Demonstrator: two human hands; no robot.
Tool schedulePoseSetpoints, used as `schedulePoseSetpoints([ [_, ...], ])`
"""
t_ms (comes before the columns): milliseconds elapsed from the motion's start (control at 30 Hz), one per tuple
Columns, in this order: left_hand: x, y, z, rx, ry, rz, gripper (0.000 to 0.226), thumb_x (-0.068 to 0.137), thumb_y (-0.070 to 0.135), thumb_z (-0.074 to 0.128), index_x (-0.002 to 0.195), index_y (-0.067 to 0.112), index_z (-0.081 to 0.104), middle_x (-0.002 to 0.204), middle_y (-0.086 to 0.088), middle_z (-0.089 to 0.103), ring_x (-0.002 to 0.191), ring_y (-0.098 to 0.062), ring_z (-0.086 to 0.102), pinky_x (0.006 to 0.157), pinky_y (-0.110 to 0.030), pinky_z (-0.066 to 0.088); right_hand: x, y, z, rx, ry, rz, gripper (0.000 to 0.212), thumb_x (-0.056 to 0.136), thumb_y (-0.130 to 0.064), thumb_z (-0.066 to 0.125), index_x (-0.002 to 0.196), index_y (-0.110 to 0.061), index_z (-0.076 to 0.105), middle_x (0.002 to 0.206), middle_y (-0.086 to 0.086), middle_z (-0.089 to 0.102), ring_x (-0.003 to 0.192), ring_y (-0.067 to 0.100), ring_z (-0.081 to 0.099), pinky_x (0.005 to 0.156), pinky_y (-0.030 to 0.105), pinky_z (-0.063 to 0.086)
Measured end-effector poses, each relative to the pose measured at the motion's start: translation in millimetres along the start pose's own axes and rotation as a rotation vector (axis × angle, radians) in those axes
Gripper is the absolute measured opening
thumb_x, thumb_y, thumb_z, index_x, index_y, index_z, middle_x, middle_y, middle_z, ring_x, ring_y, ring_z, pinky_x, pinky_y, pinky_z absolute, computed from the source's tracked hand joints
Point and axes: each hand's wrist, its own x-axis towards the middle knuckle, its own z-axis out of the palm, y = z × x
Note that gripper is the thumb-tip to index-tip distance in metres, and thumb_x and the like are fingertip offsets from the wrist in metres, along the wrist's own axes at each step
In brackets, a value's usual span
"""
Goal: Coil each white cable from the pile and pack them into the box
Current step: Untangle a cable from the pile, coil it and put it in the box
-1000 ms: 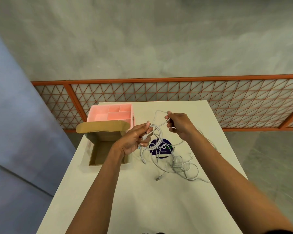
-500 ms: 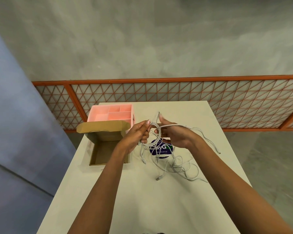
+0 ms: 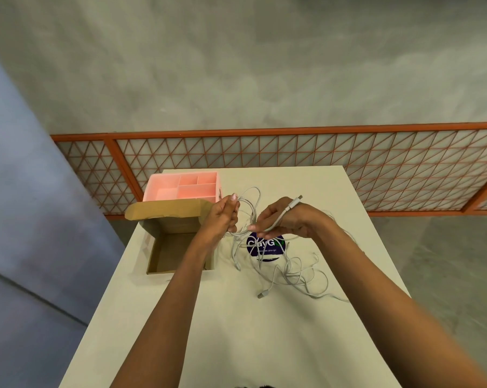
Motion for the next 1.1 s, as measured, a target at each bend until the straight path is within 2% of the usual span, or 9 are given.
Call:
schedulePoseSetpoints([
  [133,1,-1,0,0.015,-0.001,0.023,0.033,0.103,0.032,0.033,0.075,0.017,0.04,0.048,0.013,0.027,0.045,-0.003,0.023,0.047,-0.018,0.025,1,2,4,0.131,0.043,-0.041,0.014,0.077,-0.006,0.074,0.091,-0.006,0.072,0.075,0.002,0.072,0.066,0.009,0.069,0.07,0.02,0.056],
  [267,1,-9,0,0.041,0.003,0.018,0.032,0.102,0.034,0.035,0.076,0.017,0.042,0.052,0.013,0.028,0.046,-0.003,0.024,0.048,-0.018,0.027,2,0,4,0.234,-0.003,0.004,0.005,0.081,-0.005,0.069,0.084,-0.008,0.07,0.074,0.001,0.07,0.065,0.007,0.067,0.079,0.022,0.053],
  [467,2,-10,-2,0.028,0.056,0.02,0.033,0.101,0.035,0.035,0.075,0.017,0.042,0.053,0.011,0.028,0.047,-0.004,0.026,0.048,-0.017,0.03,-3,-2,1,0.094,-0.084,0.09,0.014,0.085,-0.006,0.066,0.098,-0.001,0.069,0.061,-0.002,0.068,0.055,0.005,0.063,0.061,0.018,0.056],
  [567,3,-8,-3,0.047,0.049,0.023,0.032,0.101,0.035,0.036,0.076,0.018,0.043,0.056,0.009,0.028,0.048,-0.004,0.025,0.049,-0.019,0.027,-3,3,0,0.036,-0.135,-0.012,0.027,0.092,-0.006,0.057,0.118,0.0,0.062,0.059,-0.005,0.058,0.054,0.006,0.052,0.057,0.019,0.052],
  [633,4,-8,-2,0.093,0.021,0.006,0.031,0.101,0.037,0.037,0.078,0.019,0.047,0.059,0.005,0.026,0.049,-0.005,0.024,0.049,-0.02,0.024,-3,2,2,0.007,-0.121,-0.104,0.027,0.097,-0.006,0.049,0.122,-0.003,0.058,0.07,-0.001,0.053,0.056,0.007,0.047,0.059,0.021,0.051],
  [800,4,-8,1,0.15,-0.034,-0.001,0.028,0.101,0.036,0.039,0.084,0.017,0.05,0.061,0.003,0.025,0.047,-0.004,0.025,0.045,-0.018,0.026,0,2,0,-0.297,0.062,-0.261,0.025,0.1,-0.004,0.04,0.109,-0.006,0.063,0.098,0.013,0.06,0.071,0.011,0.052,0.065,0.023,0.047],
  [900,4,-12,0,0.189,-0.013,0.034,0.028,0.1,0.036,0.041,0.084,0.016,0.05,0.06,0.003,0.027,0.046,-0.002,0.027,0.044,-0.017,0.029,-3,-2,-5,-0.333,0.03,-0.326,0.028,0.1,-0.001,0.035,0.106,-0.006,0.062,0.09,0.001,0.063,0.075,0.006,0.053,0.07,0.021,0.042],
  [1000,8,-18,-1,0.246,0.052,0.045,0.038,0.099,0.036,0.043,0.093,0.0,0.054,0.059,0.004,0.026,0.046,-0.004,0.026,0.045,-0.02,0.027,-9,-9,-6,-0.369,0.034,-0.439,0.029,0.101,-0.003,0.035,0.098,-0.016,0.062,0.082,-0.008,0.06,0.07,-0.004,0.048,0.067,0.013,0.038],
  [1100,10,-21,-1,0.266,0.096,0.083,0.04,0.098,0.037,0.045,0.101,-0.001,0.057,0.056,0.006,0.026,0.048,-0.008,0.025,0.049,-0.027,0.023,-16,-15,-9,-0.303,-0.004,-0.544,0.031,0.101,-0.004,0.037,0.093,-0.02,0.062,0.079,-0.009,0.059,0.075,0.003,0.046,0.067,0.014,0.037],
])
